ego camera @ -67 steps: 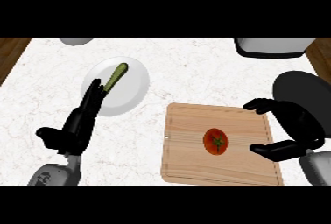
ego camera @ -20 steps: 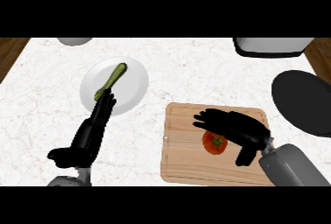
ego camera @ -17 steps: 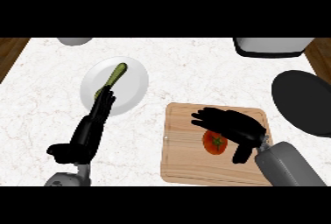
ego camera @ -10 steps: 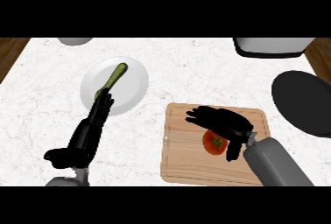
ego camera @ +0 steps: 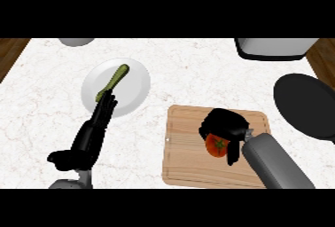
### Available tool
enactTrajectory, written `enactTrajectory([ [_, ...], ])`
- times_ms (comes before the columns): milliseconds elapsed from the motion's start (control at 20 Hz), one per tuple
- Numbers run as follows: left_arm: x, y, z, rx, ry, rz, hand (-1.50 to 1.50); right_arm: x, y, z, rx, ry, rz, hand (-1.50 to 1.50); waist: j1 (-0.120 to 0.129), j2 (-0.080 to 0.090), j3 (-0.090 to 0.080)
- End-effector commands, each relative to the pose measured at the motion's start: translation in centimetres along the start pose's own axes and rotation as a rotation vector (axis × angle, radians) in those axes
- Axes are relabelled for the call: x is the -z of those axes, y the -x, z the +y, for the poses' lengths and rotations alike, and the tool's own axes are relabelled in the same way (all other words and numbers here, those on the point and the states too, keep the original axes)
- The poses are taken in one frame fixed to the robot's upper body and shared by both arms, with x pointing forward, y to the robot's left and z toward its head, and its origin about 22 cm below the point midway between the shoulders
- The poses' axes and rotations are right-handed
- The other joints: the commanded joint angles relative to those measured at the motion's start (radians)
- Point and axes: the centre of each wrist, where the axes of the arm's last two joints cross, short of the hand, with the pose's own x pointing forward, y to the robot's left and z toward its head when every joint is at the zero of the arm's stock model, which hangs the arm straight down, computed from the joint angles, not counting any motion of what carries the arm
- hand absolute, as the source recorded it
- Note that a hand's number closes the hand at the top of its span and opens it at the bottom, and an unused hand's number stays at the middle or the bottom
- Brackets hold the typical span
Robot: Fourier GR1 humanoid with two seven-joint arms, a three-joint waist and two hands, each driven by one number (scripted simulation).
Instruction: Pick the tomato from the cutting board and place it in the pan
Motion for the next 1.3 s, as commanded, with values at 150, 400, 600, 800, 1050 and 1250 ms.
enactTrajectory([
  [150,1.0,0.4,1.2,0.012,-0.022,0.002,0.00,0.6,0.2,0.5,0.003,0.123,-0.013,1.50,-0.004,0.013,0.014],
  [400,-0.5,0.8,0.4,0.007,-0.025,0.023,0.00,-2.3,0.6,2.1,0.131,0.213,0.234,1.50,-0.027,0.007,0.013],
  [600,-1.2,1.1,0.8,0.013,-0.075,0.031,0.00,-5.0,1.1,5.5,0.381,0.221,0.671,1.50,-0.083,-0.002,0.011],
  [800,-1.6,0.6,0.8,0.004,-0.052,0.033,0.00,-6.0,-0.6,2.2,0.333,0.423,0.834,1.50,-0.059,-0.008,0.011],
  [1050,-1.3,0.3,1.8,0.004,-0.060,0.028,0.00,-7.4,-4.2,-2.8,0.207,0.729,0.901,1.50,-0.045,-0.003,0.012],
  [1250,-1.5,1.0,2.8,0.015,-0.037,0.004,0.00,-10.4,-7.4,-3.7,0.292,0.864,0.947,1.50,-0.035,0.003,0.013],
])
